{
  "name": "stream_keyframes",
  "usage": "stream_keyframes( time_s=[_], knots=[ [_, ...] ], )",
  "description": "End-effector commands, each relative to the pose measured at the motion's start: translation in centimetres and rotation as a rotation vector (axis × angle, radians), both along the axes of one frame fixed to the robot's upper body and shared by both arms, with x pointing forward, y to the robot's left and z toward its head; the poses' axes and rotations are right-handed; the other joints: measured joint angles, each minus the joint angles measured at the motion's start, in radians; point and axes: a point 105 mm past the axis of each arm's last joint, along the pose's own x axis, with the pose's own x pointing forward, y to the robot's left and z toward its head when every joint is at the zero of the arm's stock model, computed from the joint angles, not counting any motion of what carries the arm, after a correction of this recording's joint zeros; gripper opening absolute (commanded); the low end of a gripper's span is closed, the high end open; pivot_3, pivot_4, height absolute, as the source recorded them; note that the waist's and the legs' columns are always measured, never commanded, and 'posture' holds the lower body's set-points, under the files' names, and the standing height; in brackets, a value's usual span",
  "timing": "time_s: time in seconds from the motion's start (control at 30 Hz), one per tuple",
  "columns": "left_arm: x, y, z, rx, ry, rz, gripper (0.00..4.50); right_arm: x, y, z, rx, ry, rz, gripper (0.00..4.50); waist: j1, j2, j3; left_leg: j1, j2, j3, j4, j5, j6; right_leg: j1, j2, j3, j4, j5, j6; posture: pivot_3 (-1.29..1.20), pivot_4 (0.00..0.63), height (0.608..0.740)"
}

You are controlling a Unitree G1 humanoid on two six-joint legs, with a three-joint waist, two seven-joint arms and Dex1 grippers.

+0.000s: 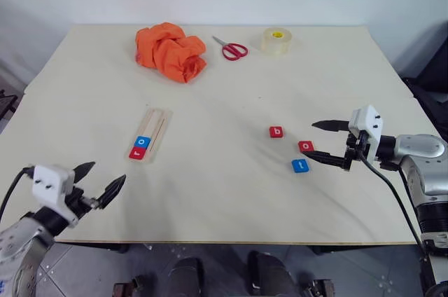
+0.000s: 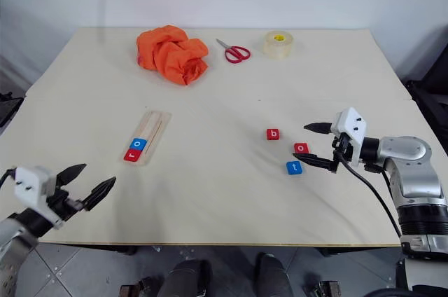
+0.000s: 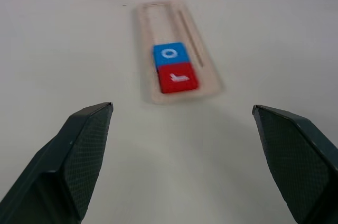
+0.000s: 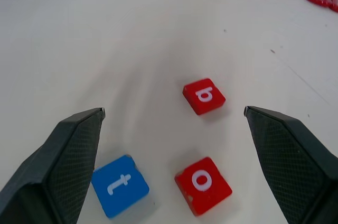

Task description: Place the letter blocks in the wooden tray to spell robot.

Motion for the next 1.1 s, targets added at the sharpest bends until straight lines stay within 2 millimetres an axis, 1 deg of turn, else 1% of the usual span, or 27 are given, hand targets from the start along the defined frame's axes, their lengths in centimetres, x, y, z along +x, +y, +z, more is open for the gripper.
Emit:
stream_keyframes(
  time_s=[0.03,0.17,0.23,0.3,0.37,0.53,0.73,0.87,0.93,1.0,1.1],
  knots=[
    [2.5,-1.0,-0.2,-0.006,0.039,0.013,4.5,-0.1,0.3,0.4,-0.001,-0.03,0.021,4.43,0.002,0.0,0.0,0.0,0.0,0.0,0.0,0.0,0.0,0.0,0.0,0.0,0.001,0.0,0.0,0.0,0.15,0.74],
    [4.7,-1.6,-0.5,-0.013,0.057,0.027,4.5,-0.4,0.2,0.1,0.0,-0.025,0.024,4.43,-0.001,-0.001,0.0,0.0,-0.001,0.001,0.0,0.0,0.0,0.0,0.0,0.0,0.002,0.0,0.0,0.0,0.15,0.74],
    [5.3,-1.9,-0.5,-0.014,0.05,0.029,4.5,-0.6,0.1,0.0,-0.001,-0.024,0.023,4.43,-0.003,-0.001,0.0,0.0,0.0,0.001,0.0,0.0,-0.001,0.0,0.0,0.0,0.002,0.0,0.0,0.0,0.15,0.74],
    [6.0,-1.9,-1.1,-0.018,0.089,0.058,4.5,-0.8,-0.1,-0.1,0.0,-0.021,0.017,4.43,-0.002,-0.001,0.0,0.0,0.0,0.002,0.0,0.0,-0.001,-0.001,0.0,0.001,0.002,0.0,0.0,0.0,0.15,0.74],
    [6.5,-2.1,-1.1,-0.028,0.086,0.068,4.5,-1.1,-0.3,-0.3,-0.002,-0.017,0.011,4.43,0.001,-0.001,0.0,0.0,0.0,0.002,0.0,0.0,-0.001,-0.001,0.0,0.001,0.002,0.0,0.0,0.0,0.15,0.74],
    [6.9,-2.9,-2.4,-0.026,0.135,0.048,4.5,-1.4,-0.8,-0.6,-0.007,-0.01,-0.001,4.43,0.001,-0.002,0.0,0.0,0.0,0.002,0.001,0.0,-0.001,-0.001,0.0,0.001,0.003,0.0,0.0,0.0,0.15,0.74],
    [7.4,-3.6,-2.6,-0.042,0.145,0.042,4.5,-1.3,-1.0,-0.6,-0.009,-0.011,-0.008,4.43,0.001,-0.002,0.0,0.001,0.0,0.002,0.001,0.001,-0.001,0.0,0.0,0.001,0.004,0.0,0.0,0.0,0.15,0.74],
    [7.2,-3.6,-3.6,-0.051,0.201,0.059,4.5,-1.2,-1.0,-0.7,-0.009,-0.011,-0.007,4.43,0.001,-0.002,0.0,0.001,0.0,0.002,0.001,0.001,-0.001,0.0,0.0,0.002,0.004,0.0,0.0,0.0,0.15,0.74],
    [6.7,-3.5,-4.6,-0.067,0.259,0.075,4.5,-1.2,-0.9,-0.8,-0.008,-0.011,-0.007,4.43,0.001,-0.002,0.0,0.002,0.0,0.002,0.001,0.001,-0.001,0.0,0.0,0.002,0.004,0.0,0.0,0.0,0.15,0.74],
    [6.5,-3.5,-5.1,-0.07,0.279,0.086,4.5,-1.1,-0.9,-0.8,-0.008,-0.011,-0.008,4.43,0.0,-0.002,-0.001,0.003,0.0,0.002,0.001,0.001,-0.001,0.001,0.0,0.002,0.004,0.0,0.0,0.0,0.15,0.74],
    [6.2,-2.9,-5.6,-0.067,0.31,0.144,3.88,-1.0,-1.0,-0.8,-0.008,-0.012,-0.008,4.5,-0.002,-0.002,-0.001,0.004,0.0,0.003,0.001,0.001,-0.001,0.001,0.0,0.003,0.005,0.0,0.0,0.0,0.15,0.74]
  ],
)
